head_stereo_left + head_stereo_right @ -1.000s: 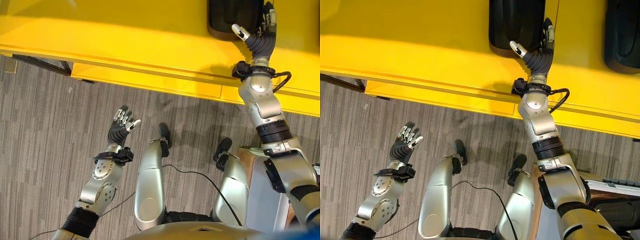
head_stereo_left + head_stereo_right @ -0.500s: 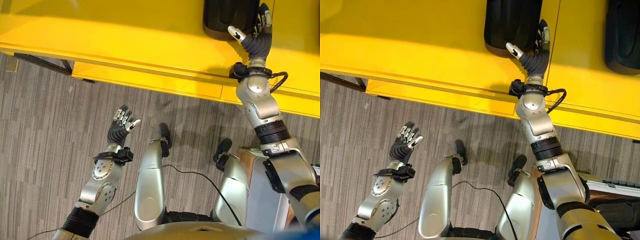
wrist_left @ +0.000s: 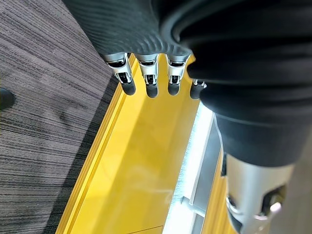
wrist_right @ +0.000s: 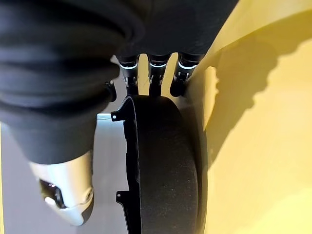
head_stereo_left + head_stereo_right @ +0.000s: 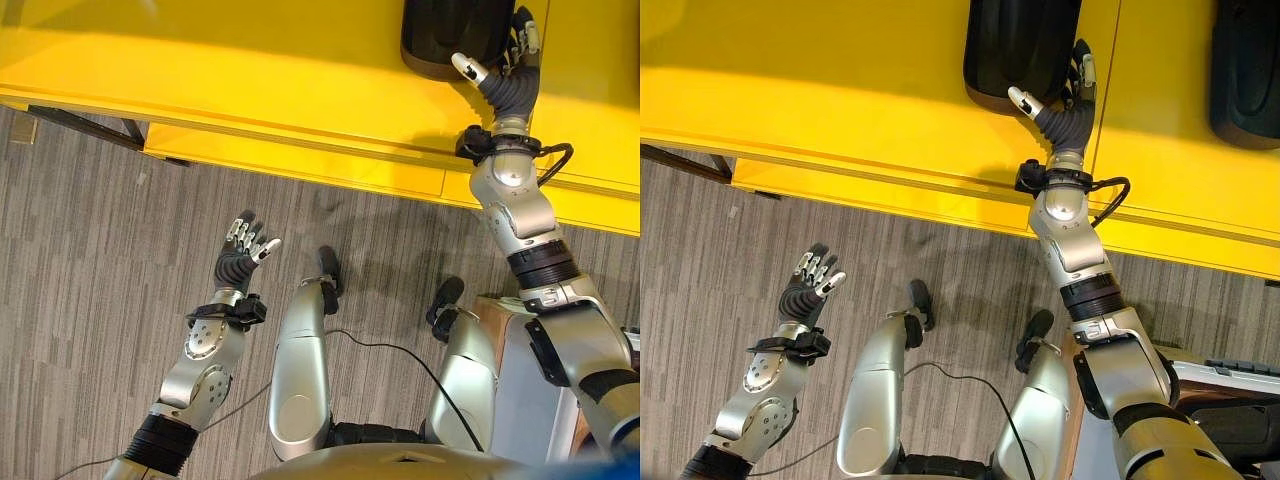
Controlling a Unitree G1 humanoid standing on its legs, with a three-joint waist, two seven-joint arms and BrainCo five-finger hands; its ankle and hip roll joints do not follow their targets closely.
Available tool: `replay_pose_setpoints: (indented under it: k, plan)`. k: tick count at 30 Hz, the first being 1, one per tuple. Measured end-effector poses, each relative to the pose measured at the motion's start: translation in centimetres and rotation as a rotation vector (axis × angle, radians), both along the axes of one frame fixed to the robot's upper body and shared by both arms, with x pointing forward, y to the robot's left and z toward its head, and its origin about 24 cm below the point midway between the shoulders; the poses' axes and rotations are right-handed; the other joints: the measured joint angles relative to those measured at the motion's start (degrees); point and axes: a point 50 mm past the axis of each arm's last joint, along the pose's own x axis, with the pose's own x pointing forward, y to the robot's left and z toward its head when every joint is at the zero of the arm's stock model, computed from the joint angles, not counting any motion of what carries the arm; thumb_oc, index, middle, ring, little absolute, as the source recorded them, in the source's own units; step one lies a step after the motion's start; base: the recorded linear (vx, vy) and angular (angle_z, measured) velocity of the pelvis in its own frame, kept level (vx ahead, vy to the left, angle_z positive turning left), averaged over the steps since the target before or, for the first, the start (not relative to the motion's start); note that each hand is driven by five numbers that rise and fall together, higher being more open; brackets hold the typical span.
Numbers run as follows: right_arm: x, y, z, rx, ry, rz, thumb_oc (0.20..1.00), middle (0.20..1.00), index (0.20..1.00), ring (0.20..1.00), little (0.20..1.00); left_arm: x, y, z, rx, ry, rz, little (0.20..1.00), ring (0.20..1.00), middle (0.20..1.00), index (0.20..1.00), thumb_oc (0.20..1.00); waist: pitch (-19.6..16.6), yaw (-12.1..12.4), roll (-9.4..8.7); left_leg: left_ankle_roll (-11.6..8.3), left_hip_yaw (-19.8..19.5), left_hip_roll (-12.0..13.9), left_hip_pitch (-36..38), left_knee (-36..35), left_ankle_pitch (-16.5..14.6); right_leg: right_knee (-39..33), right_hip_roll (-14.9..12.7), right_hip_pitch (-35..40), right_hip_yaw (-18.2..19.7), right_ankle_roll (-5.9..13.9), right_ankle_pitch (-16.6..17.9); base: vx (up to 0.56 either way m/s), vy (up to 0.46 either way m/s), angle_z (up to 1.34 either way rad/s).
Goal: Move parts from the plastic box to the shelf.
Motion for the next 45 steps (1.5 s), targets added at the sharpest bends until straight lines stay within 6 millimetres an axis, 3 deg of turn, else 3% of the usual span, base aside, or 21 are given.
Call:
replay_pose_setpoints:
  k: [9,15,20,30,37,42,45]
  plan:
    - [-0.1,-0.2,0.2,0.0,-0.01,-0.014,1.0,1.0,1.0,1.0,1.0,0.0,-0.1,0.0,-0.005,0.0,0.001,1.0,1.0,1.0,1.0,1.0,0.0,-0.2,0.0,-0.01,0.0,0.0,0.0,0.0,0.0,0.0,0.0,-0.1,0.0,0.01,-0.1,0.0,0.0,0.0]
    - [-1.2,-1.5,-0.2,0.045,-0.036,-0.105,1.0,1.0,1.0,1.0,1.0,0.0,-0.1,-0.1,-0.007,0.002,0.009,1.0,1.0,1.0,1.0,1.0,0.0,0.1,-0.02,-0.11,-0.1,-0.1,-0.1,-0.1,-0.1,0.1,0.0,-0.1,0.0,0.07,-0.5,0.0,0.0,0.0]
    - [-3.2,-2.4,1.2,0.052,-0.164,-0.228,1.0,1.0,1.0,1.0,1.0,0.0,0.0,0.0,-0.004,0.003,0.026,1.0,1.0,1.0,1.0,1.0,0.1,-0.7,-0.09,0.04,0.0,0.0,-0.5,0.2,-0.4,0.2,0.0,-0.5,0.0,0.04,-0.7,0.0,0.0,0.0]
    - [-5.7,-1.1,3.5,-0.045,-0.345,-0.299,1.0,1.0,1.0,1.0,1.0,0.0,0.0,0.1,0.009,-0.015,0.042,1.0,1.0,1.0,1.0,1.0,0.1,-1.6,-0.14,0.26,0.1,0.2,-0.6,0.8,-0.5,0.8,0.0,-0.8,0.3,0.04,-0.9,0.0,0.0,0.0]
    - [-7.4,-0.2,1.3,-0.087,-0.345,-0.201,1.0,1.0,1.0,1.0,1.0,0.0,-0.3,0.2,0.014,-0.023,0.041,1.0,1.0,1.0,1.0,1.0,0.3,-1.9,-0.55,0.37,0.1,0.2,0.7,1.0,-0.7,0.6,0.0,0.6,0.4,0.1,-0.9,0.01,0.002,0.0]
    - [-10.0,0.5,-3.5,-0.025,-0.224,-0.011,1.0,1.0,1.0,1.0,1.0,-0.2,-0.6,-0.2,-0.018,-0.015,0.05,1.0,1.0,1.0,1.0,1.0,0.6,-3.3,-2.59,-0.57,-0.1,0.0,6.4,-1.4,-1.0,-4.2,1.1,7.8,-0.8,1.01,0.2,0.05,0.011,0.02]
    - [-11.6,-0.8,-6.0,-0.03,-0.132,0.041,1.0,1.0,1.0,1.0,1.0,-0.3,-0.5,-0.3,-0.028,-0.015,0.058,1.0,1.0,1.0,1.0,1.0,0.5,-4.4,-3.69,-0.85,-0.1,-0.1,9.2,-3.2,-1.1,-8.5,1.9,12.1,-2.2,1.15,1.6,0.07,0.039,0.04]
